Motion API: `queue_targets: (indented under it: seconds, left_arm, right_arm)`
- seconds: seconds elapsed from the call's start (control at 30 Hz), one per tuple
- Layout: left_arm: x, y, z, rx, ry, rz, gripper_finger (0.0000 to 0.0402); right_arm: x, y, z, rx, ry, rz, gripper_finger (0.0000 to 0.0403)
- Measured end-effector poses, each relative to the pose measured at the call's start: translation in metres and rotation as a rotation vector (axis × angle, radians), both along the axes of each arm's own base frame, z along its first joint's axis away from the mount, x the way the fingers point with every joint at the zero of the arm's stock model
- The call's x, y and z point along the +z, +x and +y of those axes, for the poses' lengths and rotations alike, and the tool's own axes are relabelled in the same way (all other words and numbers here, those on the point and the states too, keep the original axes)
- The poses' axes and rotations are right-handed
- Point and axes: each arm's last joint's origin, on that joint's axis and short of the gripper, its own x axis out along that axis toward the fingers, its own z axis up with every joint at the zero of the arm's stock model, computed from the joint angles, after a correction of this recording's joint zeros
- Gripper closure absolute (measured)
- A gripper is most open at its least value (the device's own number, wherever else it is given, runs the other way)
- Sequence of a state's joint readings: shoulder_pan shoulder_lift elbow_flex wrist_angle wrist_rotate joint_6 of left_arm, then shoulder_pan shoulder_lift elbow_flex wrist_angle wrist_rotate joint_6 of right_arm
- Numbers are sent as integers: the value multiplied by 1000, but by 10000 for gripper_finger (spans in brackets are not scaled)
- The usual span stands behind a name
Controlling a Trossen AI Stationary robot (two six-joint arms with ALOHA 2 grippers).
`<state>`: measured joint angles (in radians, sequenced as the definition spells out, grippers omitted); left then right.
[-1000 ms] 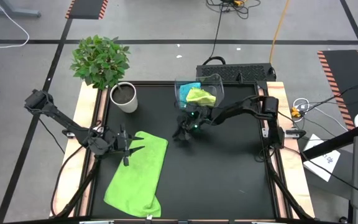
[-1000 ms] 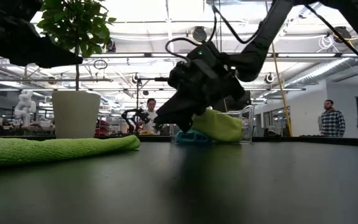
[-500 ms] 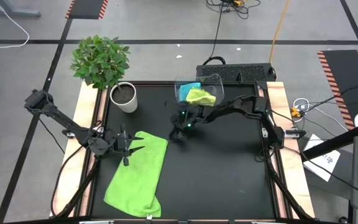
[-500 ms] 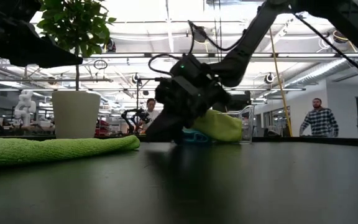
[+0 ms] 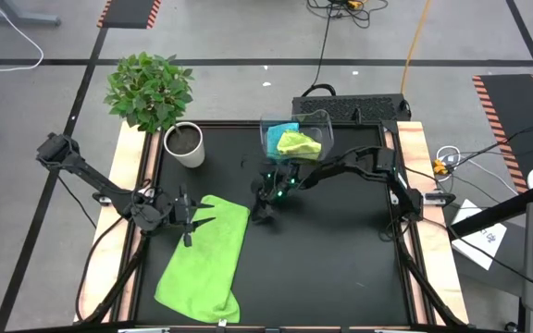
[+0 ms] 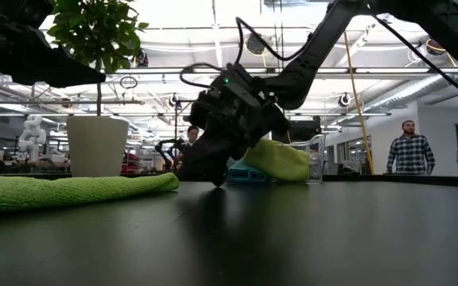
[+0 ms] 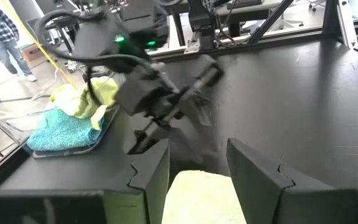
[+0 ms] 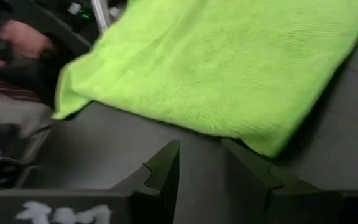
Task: Fold microfiber towels
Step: Fold the green microfiber cloth
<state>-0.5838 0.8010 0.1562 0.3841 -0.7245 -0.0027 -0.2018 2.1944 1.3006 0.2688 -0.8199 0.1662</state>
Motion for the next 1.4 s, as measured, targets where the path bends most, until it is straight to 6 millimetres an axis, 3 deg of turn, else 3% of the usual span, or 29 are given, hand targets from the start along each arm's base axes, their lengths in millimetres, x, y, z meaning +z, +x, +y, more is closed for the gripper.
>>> queue_targets:
  seconds: [0.27, 0.5, 0.8, 1.1, 1.4]
  left_arm:
    - [0, 0, 0, 4, -24, -4, 238]
    - [0, 0, -1, -16, -34, -2, 238]
    - [-1, 0, -1, -39, -47, 12, 238]
    - [-2, 0, -1, -37, -53, 19, 238]
    - [-2, 0, -1, -36, -60, 17, 238]
  right_arm:
    - [-5, 6, 14, -200, -302, 12, 293]
    - [1, 5, 14, -193, -324, 11, 293]
    - [36, -2, 6, -214, -416, -33, 293]
    - [30, -11, -11, -190, -363, 44, 293]
    - [30, -8, -13, -182, -374, 1, 293]
